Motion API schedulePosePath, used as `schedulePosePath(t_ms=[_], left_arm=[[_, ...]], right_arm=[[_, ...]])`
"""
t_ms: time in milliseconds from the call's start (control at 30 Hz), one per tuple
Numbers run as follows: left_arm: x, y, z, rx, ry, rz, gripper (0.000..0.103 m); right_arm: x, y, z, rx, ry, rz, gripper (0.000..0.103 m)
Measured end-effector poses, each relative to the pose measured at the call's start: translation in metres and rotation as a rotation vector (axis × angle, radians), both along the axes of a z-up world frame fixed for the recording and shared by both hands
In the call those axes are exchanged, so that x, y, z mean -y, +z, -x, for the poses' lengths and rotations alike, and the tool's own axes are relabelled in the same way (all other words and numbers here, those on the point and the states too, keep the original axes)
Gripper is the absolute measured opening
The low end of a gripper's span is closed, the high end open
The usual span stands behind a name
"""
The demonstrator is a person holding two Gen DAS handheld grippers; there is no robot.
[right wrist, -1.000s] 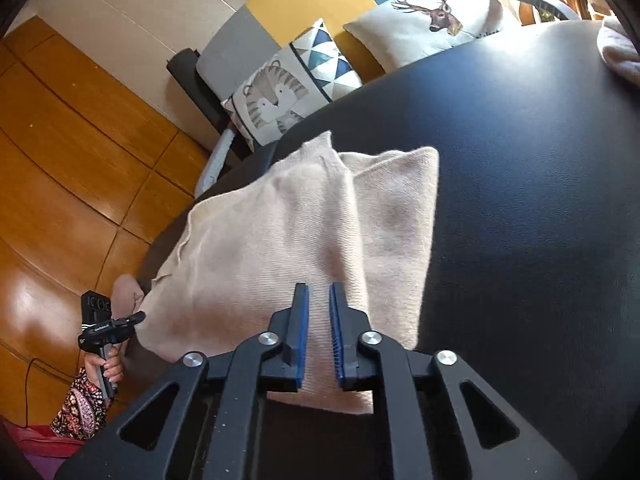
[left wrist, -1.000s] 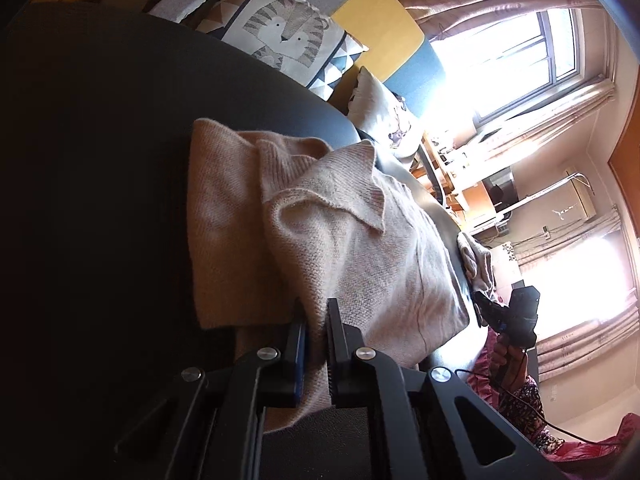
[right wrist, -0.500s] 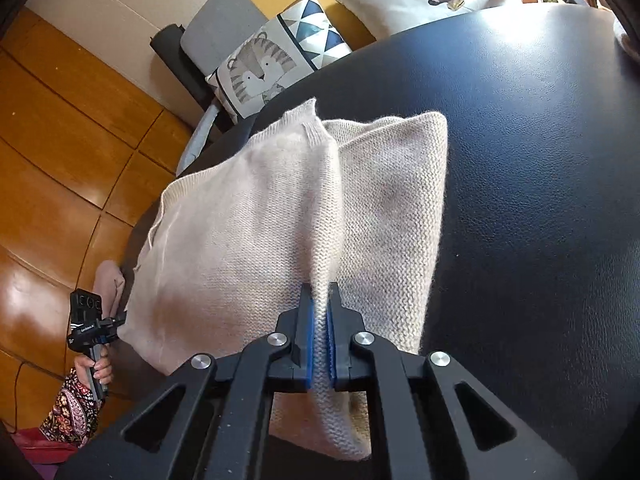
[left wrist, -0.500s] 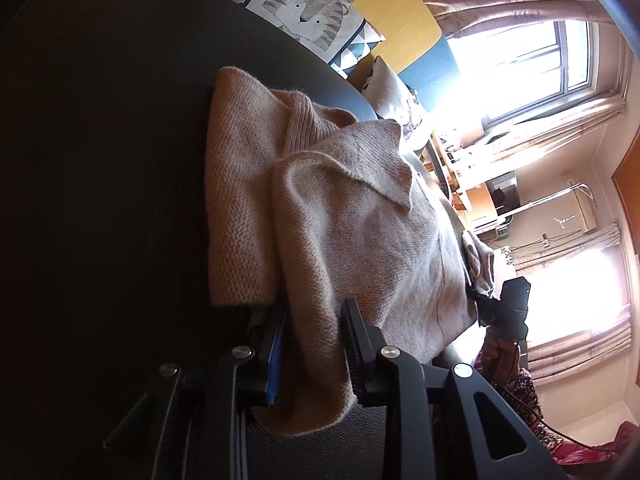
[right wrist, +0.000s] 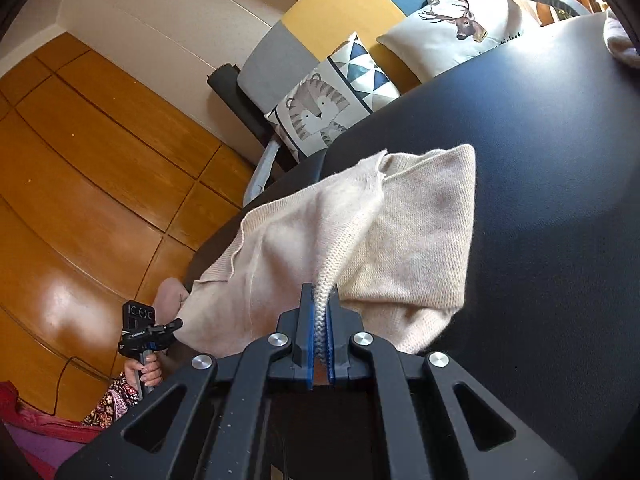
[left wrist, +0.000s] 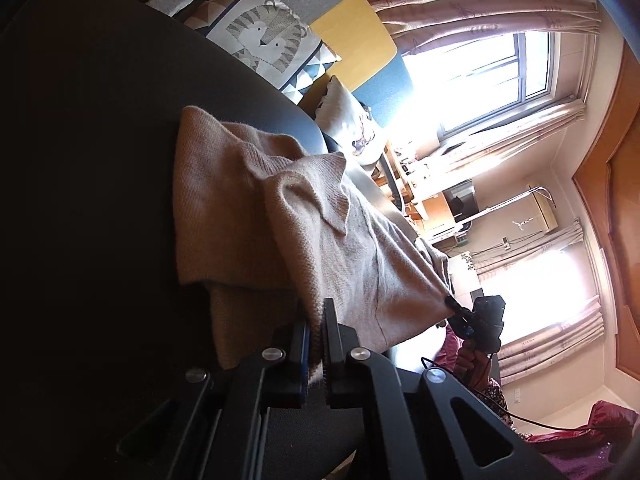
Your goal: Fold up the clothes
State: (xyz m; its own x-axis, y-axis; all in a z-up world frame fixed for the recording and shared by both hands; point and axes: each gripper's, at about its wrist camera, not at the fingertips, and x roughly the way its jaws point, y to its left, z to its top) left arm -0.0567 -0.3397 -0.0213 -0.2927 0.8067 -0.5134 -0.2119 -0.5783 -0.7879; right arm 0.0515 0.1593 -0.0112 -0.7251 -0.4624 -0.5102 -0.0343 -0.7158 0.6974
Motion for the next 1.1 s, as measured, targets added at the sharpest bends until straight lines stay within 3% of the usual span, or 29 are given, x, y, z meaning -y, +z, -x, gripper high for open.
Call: schedulePosePath(t_ms=[267, 400, 500, 600, 700, 733, 1000, 1100], left_arm=[[0.002, -0.040, 0.002, 0.070, 0.037, 0.137, 0.004], [0.005, -0.042, 0.001, 0.088, 0.072, 0.102, 0.005], [0.004, -0.033, 0.002, 0.082, 0.082, 0.148, 0.009], [0.000, -0.006, -0.002, -0.027, 0.111, 0.280, 0.012], [-0.020, 0.002, 0.006, -0.068, 0.080, 0.323, 0.013], [-0.029, 0.001, 0.011, -0.071, 0.063, 0.328, 0.014], [-0.101, 0.000, 0.047, -0.096, -0.080, 0.367, 0.016], [-0.129, 0.000, 0.060, -0.105, -0.133, 0.382, 0.016]], right_arm=[[-0.011, -0.061, -0.017, 0.105, -0.059, 0.068, 0.004], [-0.012, -0.066, -0.021, 0.119, -0.047, 0.072, 0.006], [-0.009, -0.046, -0.021, 0.136, -0.089, -0.062, 0.012], [-0.010, -0.013, -0.029, 0.040, -0.208, -0.164, 0.015], [0.005, 0.009, -0.010, -0.008, -0.202, -0.251, 0.032], [0.014, 0.011, 0.001, -0.004, -0.176, -0.298, 0.033], [0.097, -0.009, 0.081, 0.009, -0.012, -0.757, 0.033], [0.097, -0.029, 0.095, 0.061, -0.021, -0.768, 0.032]])
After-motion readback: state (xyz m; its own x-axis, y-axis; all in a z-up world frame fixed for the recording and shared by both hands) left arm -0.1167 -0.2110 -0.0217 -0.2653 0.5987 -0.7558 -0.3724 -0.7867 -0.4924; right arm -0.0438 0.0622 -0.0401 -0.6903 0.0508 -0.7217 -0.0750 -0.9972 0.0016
